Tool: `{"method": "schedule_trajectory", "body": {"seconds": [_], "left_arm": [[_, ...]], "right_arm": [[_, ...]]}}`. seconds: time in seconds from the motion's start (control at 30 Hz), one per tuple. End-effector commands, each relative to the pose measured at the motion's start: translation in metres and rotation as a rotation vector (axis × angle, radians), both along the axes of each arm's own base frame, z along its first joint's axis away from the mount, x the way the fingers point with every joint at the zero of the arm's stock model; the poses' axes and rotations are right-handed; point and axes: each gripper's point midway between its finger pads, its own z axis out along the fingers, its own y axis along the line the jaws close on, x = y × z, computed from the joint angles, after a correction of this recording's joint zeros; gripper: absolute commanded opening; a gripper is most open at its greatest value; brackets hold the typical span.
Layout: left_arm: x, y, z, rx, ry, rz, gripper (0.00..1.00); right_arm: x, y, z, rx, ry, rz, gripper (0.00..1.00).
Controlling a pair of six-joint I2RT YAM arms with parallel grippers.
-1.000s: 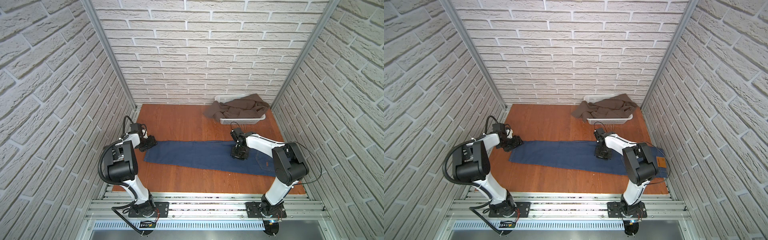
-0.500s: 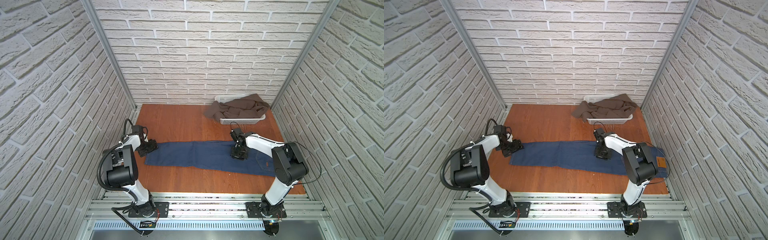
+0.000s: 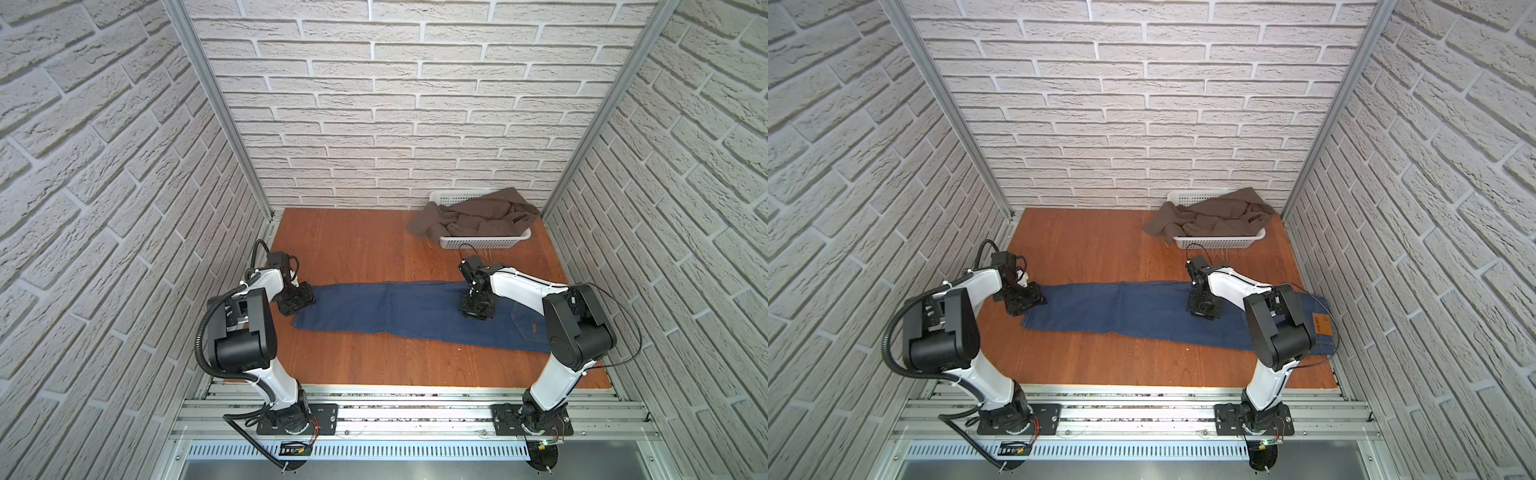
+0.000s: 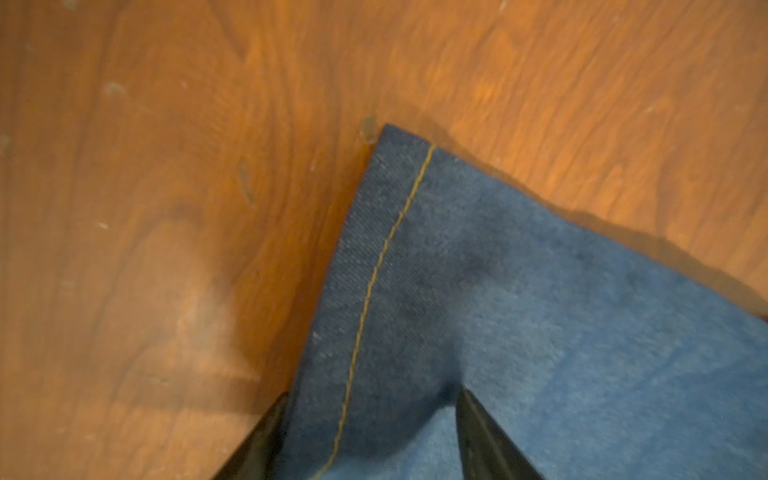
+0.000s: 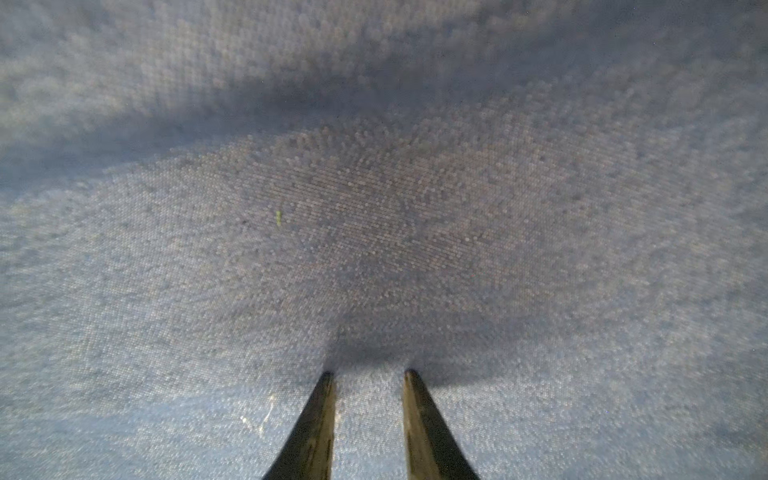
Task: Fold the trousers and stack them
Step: 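Close the left gripper on the jeans leg hem, then lift the leg hem with the left gripper while right presses the seat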
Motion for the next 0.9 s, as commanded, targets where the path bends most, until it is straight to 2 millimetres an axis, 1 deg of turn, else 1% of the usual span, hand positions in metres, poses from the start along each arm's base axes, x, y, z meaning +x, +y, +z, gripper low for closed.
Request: {"method": "schedule_trajectory", "body": {"seconds": [0.0, 0.17, 0.23, 0.33, 0.47, 0.57, 0.7, 0.87], "left_arm": [[0.001, -0.011, 0.000, -0.049, -0.005, -0.024, 0.48], [0.005, -0.014, 0.005, -0.064, -0.034, -0.022, 0.22], [0.007, -0.013, 0.010, -0.057, -0.058, -0.019, 0.12], [0.011, -0.009, 0.021, -0.027, -0.102, -0.013, 0.01], [0.013, 0.003, 0.040, 0.048, -0.153, 0.003, 0.00], [0.010, 0.020, 0.061, 0.149, -0.179, 0.027, 0.00], [0.002, 0.049, 0.086, 0.306, -0.174, 0.077, 0.00], [-0.007, 0.078, 0.105, 0.439, -0.140, 0.122, 0.00]], "right_arm": [[0.005, 0.006, -0.001, 0.010, -0.010, 0.004, 0.30], [0.005, 0.006, 0.001, 0.011, -0.012, 0.003, 0.30], [0.004, 0.005, 0.000, 0.011, -0.011, 0.003, 0.30], [0.003, 0.005, 0.001, 0.009, -0.013, 0.004, 0.30], [0.003, 0.006, 0.003, 0.013, -0.018, 0.002, 0.30], [0.004, 0.009, 0.007, 0.019, -0.027, 0.008, 0.30], [0.010, 0.021, 0.018, 0.061, -0.067, 0.042, 0.30], [0.014, 0.037, 0.040, 0.125, -0.130, 0.089, 0.32]]}}
